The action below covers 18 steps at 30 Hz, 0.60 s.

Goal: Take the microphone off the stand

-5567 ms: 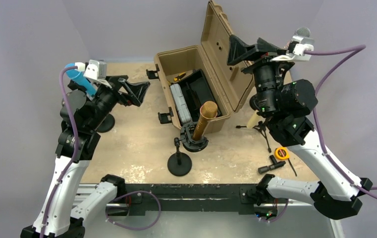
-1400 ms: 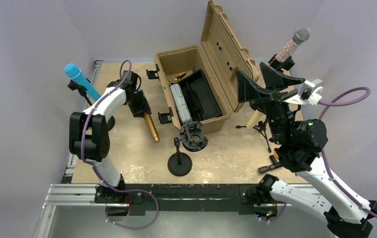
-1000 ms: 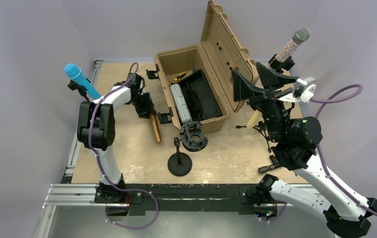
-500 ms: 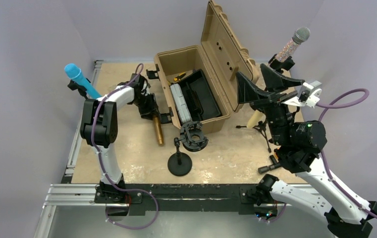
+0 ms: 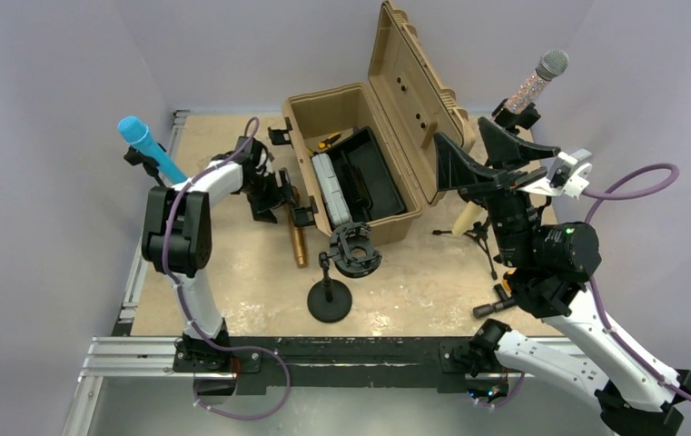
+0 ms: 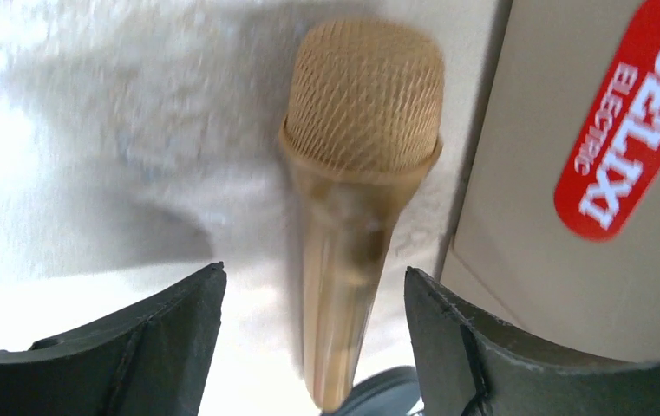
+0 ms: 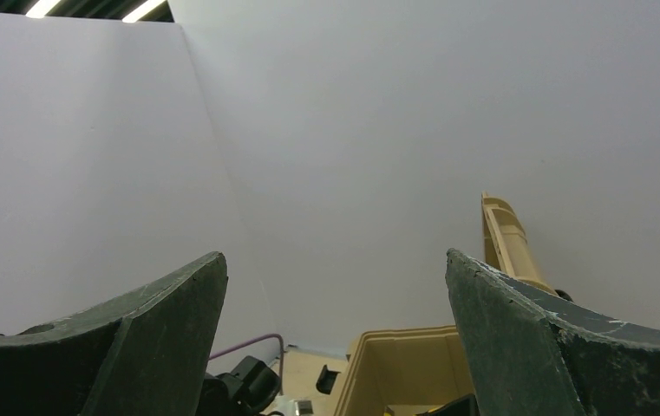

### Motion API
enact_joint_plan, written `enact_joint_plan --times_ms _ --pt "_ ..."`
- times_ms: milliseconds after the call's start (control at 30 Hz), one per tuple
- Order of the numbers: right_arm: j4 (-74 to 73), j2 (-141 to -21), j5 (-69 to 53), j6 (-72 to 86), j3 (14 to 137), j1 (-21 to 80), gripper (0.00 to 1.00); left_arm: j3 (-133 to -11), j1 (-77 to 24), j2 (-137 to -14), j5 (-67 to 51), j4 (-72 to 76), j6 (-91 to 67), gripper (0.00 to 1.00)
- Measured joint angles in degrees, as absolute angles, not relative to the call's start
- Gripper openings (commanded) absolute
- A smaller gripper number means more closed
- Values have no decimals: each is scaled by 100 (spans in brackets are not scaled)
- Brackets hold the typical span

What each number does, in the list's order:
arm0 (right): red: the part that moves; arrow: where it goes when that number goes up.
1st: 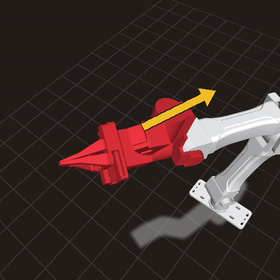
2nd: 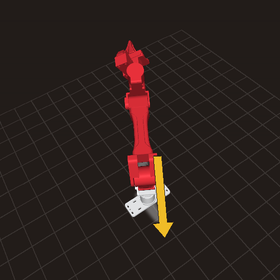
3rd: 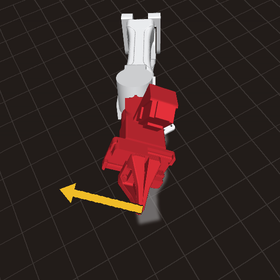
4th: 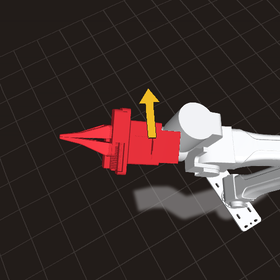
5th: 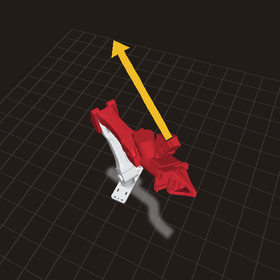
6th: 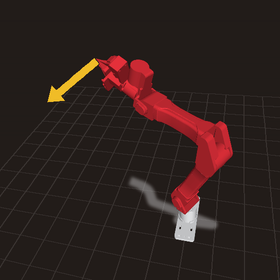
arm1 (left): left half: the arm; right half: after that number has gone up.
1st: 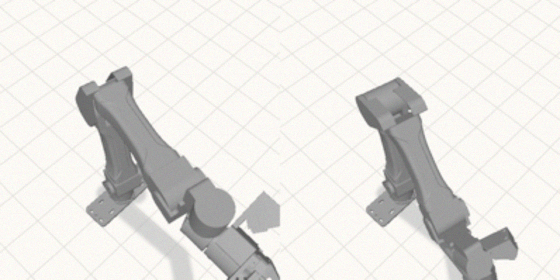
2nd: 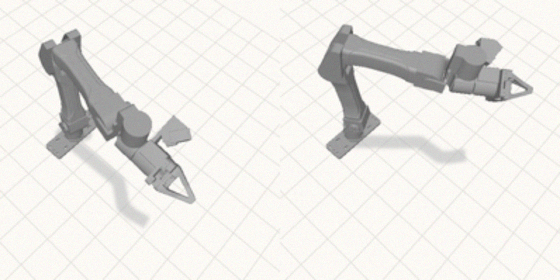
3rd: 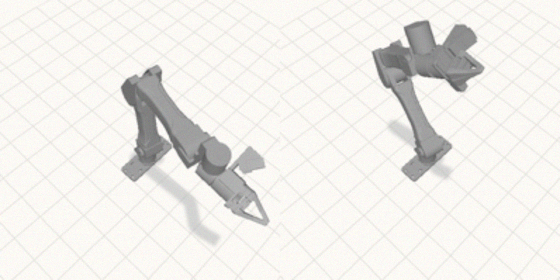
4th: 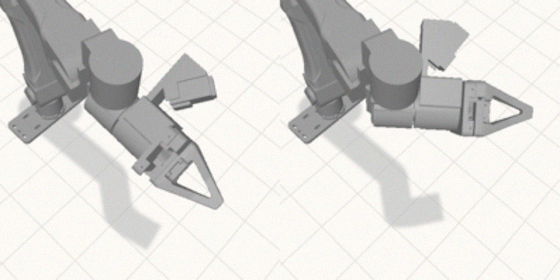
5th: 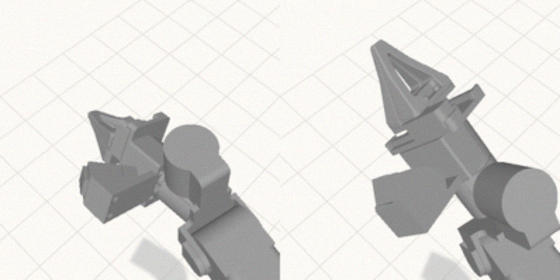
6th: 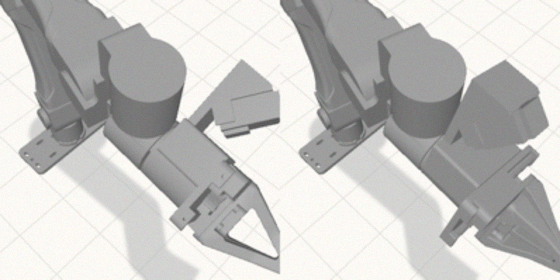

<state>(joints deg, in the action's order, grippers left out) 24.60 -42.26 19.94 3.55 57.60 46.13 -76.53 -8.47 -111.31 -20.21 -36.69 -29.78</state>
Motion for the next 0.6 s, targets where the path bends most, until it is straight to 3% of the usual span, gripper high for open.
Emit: enact_joint_plan --times_ms 133,600 --pt "2443 -4235 1992 360 5760 4613 95 -7164 -797 -10512 -2058 -3658 -3089 78" --pt "2486 -4473 1977 357 5760 4613 95 -6366 -217 -7583 -1647 -4211 -3092 78"
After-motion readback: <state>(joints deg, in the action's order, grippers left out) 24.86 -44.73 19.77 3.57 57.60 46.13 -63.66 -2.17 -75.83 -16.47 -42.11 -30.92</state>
